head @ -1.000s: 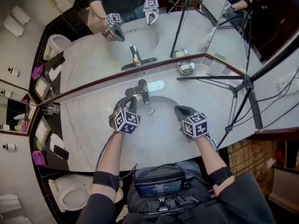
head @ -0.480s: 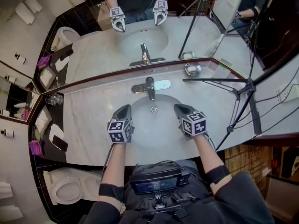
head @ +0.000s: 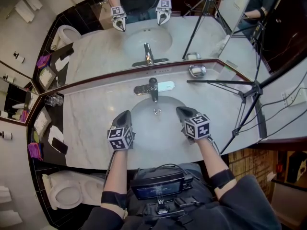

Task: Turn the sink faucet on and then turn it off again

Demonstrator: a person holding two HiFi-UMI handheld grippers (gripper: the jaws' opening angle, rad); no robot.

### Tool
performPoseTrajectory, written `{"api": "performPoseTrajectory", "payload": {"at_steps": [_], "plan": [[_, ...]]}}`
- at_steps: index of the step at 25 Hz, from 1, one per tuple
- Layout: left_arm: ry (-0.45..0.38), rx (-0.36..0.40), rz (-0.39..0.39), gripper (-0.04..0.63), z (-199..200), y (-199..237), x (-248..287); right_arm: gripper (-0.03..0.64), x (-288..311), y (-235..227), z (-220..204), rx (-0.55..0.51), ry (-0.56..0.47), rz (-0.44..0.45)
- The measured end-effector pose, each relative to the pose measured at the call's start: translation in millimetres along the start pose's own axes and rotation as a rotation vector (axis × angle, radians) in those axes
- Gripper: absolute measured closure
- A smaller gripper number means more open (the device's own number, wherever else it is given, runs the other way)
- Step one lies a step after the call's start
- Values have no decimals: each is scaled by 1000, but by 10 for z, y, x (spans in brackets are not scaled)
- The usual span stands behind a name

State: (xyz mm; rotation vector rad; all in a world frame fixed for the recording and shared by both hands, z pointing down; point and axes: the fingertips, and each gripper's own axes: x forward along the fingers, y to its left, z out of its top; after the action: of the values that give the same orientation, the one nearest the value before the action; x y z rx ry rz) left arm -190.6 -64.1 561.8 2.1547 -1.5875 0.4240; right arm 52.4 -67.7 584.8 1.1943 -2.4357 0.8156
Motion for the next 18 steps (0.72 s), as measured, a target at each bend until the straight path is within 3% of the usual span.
{"api": "performPoseTrajectory", "payload": {"at_steps": [5,9,17,18], "plan": [[18,62,-10,584,13,-46,102,600,62,7,23,2,0,4],[39,146,-56,517,23,-137,310,600,116,-20,50,3,1,2],[99,440,-171,424,243,-539,860,600,202,-146,35,17,9,-2],[111,479,-181,385,228,-571,944,600,202,-169,28,20,11,-4]]}}
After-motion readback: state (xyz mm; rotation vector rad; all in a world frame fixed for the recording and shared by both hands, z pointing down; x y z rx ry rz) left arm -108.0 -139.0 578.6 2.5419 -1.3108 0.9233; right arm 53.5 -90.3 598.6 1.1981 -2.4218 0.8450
